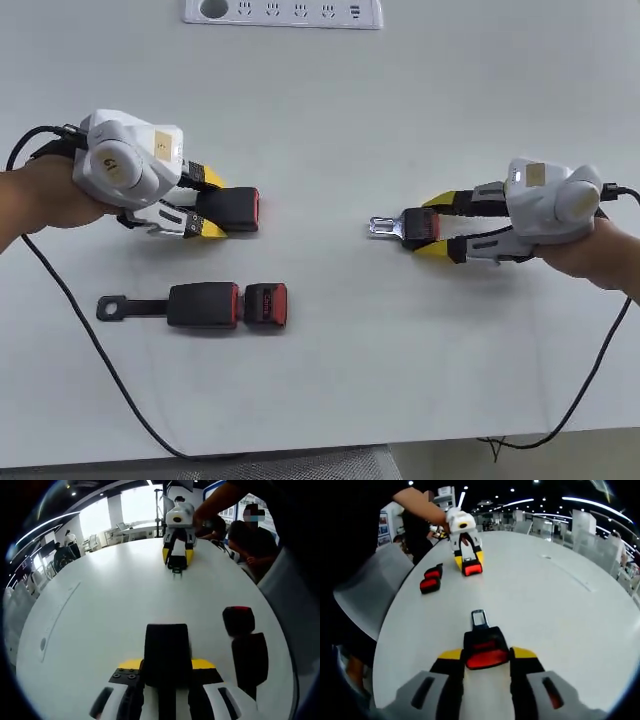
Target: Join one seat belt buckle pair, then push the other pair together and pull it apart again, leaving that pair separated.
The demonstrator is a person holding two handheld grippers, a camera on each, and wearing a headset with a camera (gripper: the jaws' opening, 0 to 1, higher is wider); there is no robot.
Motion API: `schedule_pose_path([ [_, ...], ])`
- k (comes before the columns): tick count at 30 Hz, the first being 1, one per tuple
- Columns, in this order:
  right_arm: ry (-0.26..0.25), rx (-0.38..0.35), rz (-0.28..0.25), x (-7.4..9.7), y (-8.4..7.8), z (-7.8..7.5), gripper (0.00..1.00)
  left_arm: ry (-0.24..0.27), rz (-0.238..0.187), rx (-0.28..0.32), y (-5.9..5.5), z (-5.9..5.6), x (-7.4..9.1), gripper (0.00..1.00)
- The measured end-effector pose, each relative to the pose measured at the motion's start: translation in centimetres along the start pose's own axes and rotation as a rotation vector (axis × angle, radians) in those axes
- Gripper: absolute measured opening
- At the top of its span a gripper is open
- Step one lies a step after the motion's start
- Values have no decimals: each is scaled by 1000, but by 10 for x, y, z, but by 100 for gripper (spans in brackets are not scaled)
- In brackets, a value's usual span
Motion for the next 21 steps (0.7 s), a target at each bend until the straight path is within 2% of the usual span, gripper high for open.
schedule_pose_path([
  [10, 2, -11, -14, -4, 4, 0, 35, -11, 3, -7, 2, 0, -1, 34],
  [21, 10, -20, -66, -18, 17, 2, 35, -14, -5, 2, 2, 0, 0, 34],
])
Point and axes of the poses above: the centre of the closed fingertips' face, and the gripper's own axes: x roughly backward along the fingers, z roughly to its left, y roughly out of its top, the point moved 2 cm from there along x, roughly backward along the fingers, and after that the axes turned 12 degrees about -y, right-handed, at the moved point
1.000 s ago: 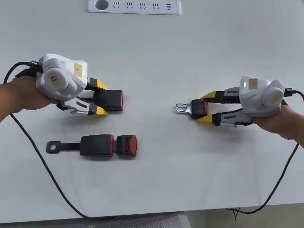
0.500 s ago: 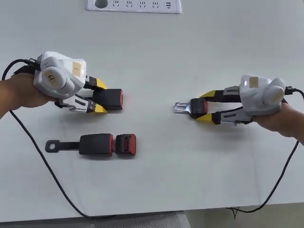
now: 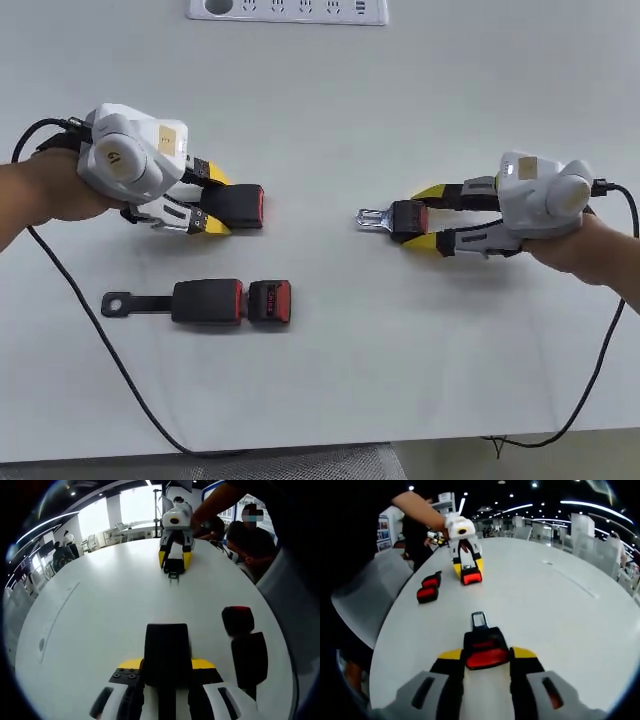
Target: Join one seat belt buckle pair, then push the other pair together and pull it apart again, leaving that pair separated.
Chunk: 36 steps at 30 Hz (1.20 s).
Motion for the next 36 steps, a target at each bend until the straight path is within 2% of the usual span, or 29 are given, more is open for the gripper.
schedule_pose_path([
  [18, 20, -24, -96, -24, 19, 3, 35, -12, -8, 15, 1, 0, 1, 34],
  [25, 37, -30, -128, -38, 30, 10, 35, -13, -9, 19, 0, 1, 1, 34],
  [36, 45, -38, -145, -54, 41, 21, 35, -13, -3, 23, 1, 1, 1, 34],
])
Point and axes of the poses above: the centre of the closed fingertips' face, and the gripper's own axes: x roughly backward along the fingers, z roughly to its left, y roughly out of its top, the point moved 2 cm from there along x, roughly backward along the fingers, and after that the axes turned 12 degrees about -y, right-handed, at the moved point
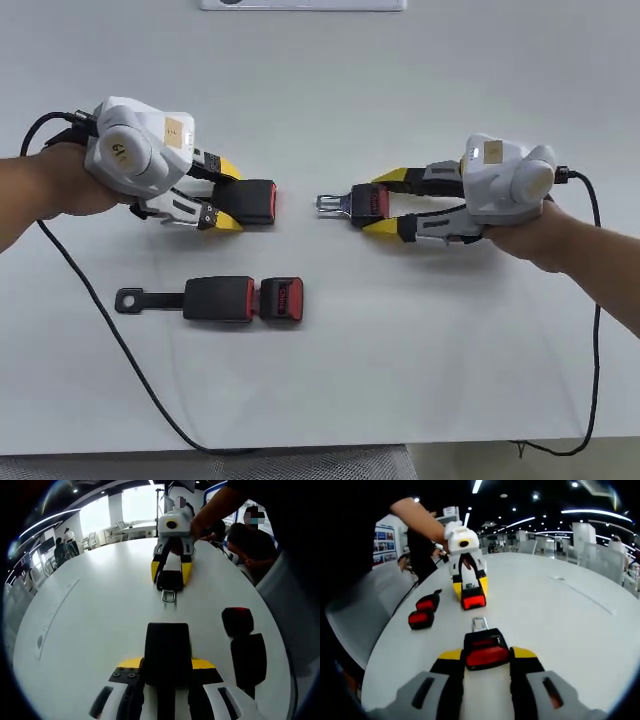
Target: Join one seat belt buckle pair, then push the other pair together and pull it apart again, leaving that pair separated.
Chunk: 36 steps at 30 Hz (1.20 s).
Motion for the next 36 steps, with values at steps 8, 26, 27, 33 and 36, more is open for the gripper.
schedule_pose_path([
  [8, 10, 0, -18, -18, 10, 9, 35, 1, 3, 1, 0, 0, 0, 34],
  [26, 45, 39, -15, -36, 24, 19, 35, 1, 8, 1, 0, 0, 1, 34],
  [27, 46, 43, -12, -36, 24, 18, 35, 1, 8, 0, 0, -1, 1, 34],
  [33, 31, 81, 4, -37, 25, 19, 35, 2, 7, 4, 0, -1, 2, 34],
  [36, 23, 81, 6, -39, 26, 20, 35, 3, 9, 6, 0, -1, 2, 34],
])
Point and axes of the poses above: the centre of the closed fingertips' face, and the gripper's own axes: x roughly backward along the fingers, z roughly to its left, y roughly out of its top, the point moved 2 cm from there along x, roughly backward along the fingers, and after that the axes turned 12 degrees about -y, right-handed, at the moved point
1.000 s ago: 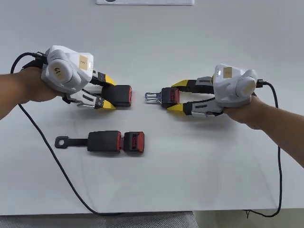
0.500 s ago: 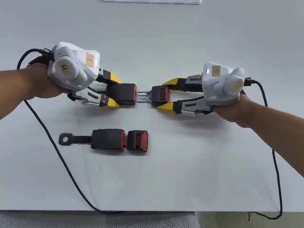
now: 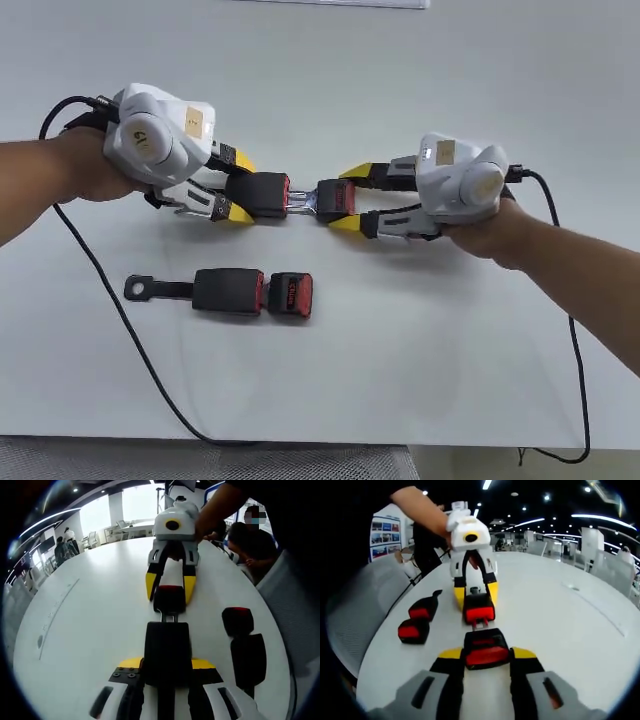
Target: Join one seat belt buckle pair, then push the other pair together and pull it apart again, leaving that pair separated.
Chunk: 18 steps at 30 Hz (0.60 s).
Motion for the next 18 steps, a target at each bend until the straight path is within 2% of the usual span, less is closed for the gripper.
schedule_pose_path([
  [7, -1, -9, -4, -6, 4, 1, 35, -6, 9, -6, 0, -1, 0, 34],
  [18, 4, -14, 16, -7, 4, -1, 35, -12, 21, -14, 0, 0, -1, 34],
])
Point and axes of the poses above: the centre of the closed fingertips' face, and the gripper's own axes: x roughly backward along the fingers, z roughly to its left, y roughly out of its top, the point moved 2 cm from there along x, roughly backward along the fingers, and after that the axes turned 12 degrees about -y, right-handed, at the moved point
